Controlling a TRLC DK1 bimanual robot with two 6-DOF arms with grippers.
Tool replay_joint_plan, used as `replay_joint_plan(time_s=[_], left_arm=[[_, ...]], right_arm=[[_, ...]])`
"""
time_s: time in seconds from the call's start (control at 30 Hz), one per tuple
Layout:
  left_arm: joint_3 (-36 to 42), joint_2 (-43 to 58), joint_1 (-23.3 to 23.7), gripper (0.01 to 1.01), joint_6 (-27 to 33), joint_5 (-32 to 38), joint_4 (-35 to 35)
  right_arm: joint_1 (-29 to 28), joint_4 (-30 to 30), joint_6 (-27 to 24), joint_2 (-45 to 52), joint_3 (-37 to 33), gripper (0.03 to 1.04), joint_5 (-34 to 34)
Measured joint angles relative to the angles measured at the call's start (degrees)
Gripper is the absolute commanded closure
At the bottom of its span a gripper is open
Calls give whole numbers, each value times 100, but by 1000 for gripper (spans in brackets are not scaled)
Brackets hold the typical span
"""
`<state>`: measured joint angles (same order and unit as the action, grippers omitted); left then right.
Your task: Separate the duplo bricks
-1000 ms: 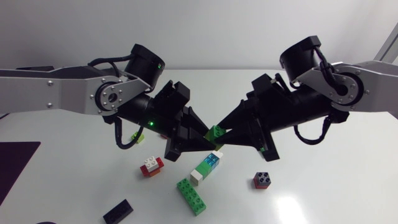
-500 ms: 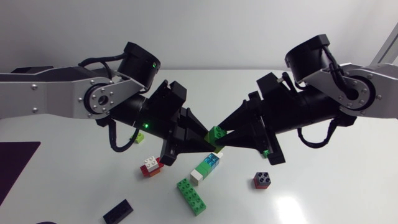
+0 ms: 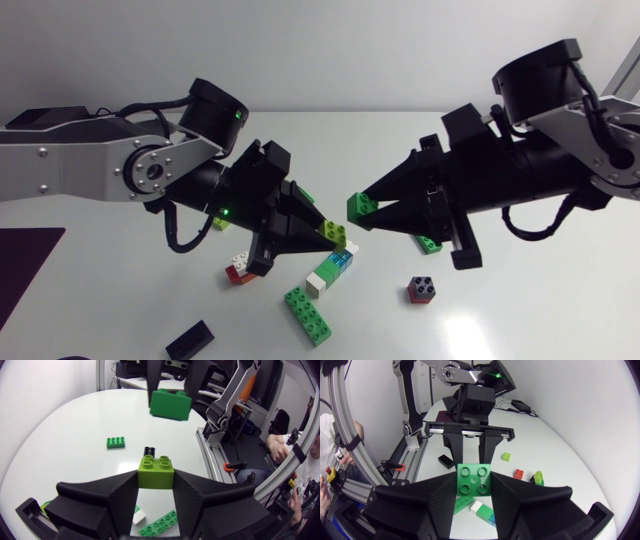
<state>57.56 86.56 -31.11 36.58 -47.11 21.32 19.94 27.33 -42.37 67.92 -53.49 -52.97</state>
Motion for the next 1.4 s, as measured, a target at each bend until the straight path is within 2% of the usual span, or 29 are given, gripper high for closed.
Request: replay_joint_plan(time_s=[0.1, 0.3, 0.5, 0.73, 0.93, 1.27, 1.4], left_arm=[[-81, 33, 361, 754, -57, 260, -584], [-83, 835, 1735, 754, -278, 938, -1932], [-103, 1661, 2435, 754, -481, 1526, -2896], [-111, 2223, 2750, 754, -570, 2177, -3661], [-111, 2592, 2857, 752, -579, 2527, -3679], [-164, 2870, 3042, 746, -560, 2616, -3633], [-262, 2870, 3040, 738, -557, 2605, -3689]], right_arm=[[-9, -96, 68, -162, 98, 902, 79], [-186, -120, 87, -297, 356, 902, 94], [-267, -184, 87, -387, 492, 902, 94], [-374, -197, 87, -520, 658, 902, 94], [-433, -199, 85, -588, 767, 902, 109], [-459, -205, 85, -636, 782, 902, 111], [-498, -557, 85, -592, 929, 902, 323]])
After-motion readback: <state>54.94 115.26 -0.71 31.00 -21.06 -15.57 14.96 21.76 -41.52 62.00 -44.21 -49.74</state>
